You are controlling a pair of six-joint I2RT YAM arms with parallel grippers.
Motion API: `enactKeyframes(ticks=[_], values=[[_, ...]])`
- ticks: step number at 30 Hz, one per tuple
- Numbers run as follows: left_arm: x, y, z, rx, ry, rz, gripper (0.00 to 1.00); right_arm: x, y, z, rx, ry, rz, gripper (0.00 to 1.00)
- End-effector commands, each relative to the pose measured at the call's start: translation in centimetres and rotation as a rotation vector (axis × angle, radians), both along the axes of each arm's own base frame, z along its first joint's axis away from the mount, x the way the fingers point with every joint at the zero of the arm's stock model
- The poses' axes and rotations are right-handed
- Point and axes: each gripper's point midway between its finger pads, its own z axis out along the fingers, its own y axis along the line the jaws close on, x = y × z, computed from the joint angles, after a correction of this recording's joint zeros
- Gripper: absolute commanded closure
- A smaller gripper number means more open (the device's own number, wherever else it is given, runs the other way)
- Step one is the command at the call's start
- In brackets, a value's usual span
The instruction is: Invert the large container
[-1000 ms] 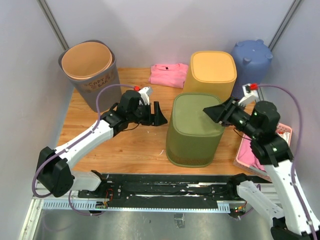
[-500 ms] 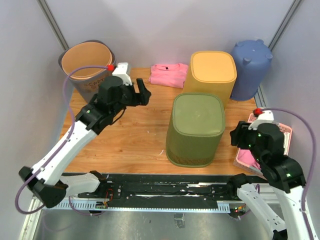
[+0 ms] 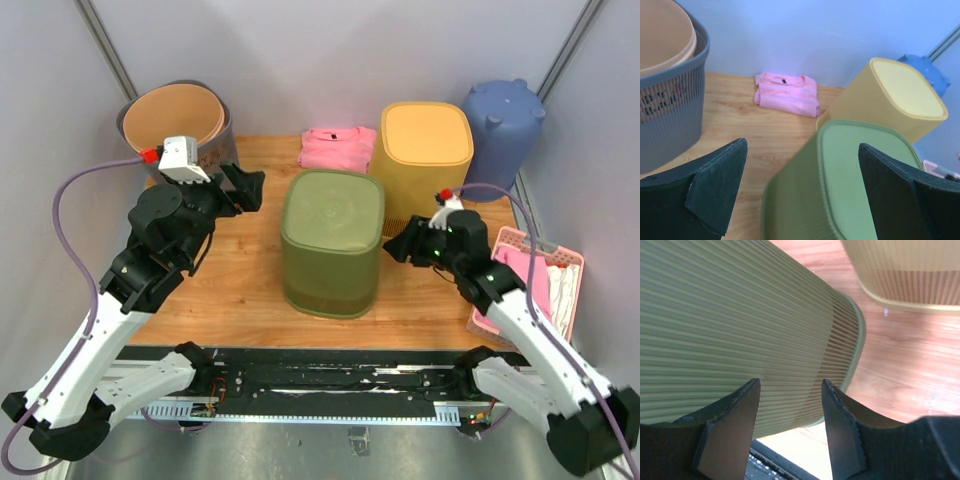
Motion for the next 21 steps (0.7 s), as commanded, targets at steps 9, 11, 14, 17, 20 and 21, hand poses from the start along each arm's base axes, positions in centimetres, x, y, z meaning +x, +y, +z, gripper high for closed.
enactKeyframes(ticks=[9, 11, 14, 17, 20, 21], values=[[0.5, -1.6, -1.9, 0.122, 0.069, -0.076, 0.01, -3.1, 2.5, 2.1, -0.070, -0.122, 0.272, 0.44], [0.7, -1.9, -1.5, 0.110, 0.060, -0.081, 0.01, -5.3, 3.4, 1.2, -0.043, -0.131, 0.369, 0.46], [1.1, -2.4, -1.1, 0.076, 0.043, -0.086, 0.01, -8.4, 5.3, -0.1, -0.015, -0.146, 0.526, 0.50], [1.5, -2.3, -1.0, 0.044, 0.041, -0.062, 0.01, -10.8, 7.6, 0.6, 0.032, -0.208, 0.666, 0.49], [1.7, -2.0, -1.1, 0.021, 0.037, -0.035, 0.01, -12.5, 10.6, 1.3, 0.065, -0.266, 0.789, 0.48], [1.7, -1.9, -1.0, 0.010, 0.034, -0.029, 0.01, -12.4, 11.5, 1.5, 0.061, -0.285, 0.801, 0.48]])
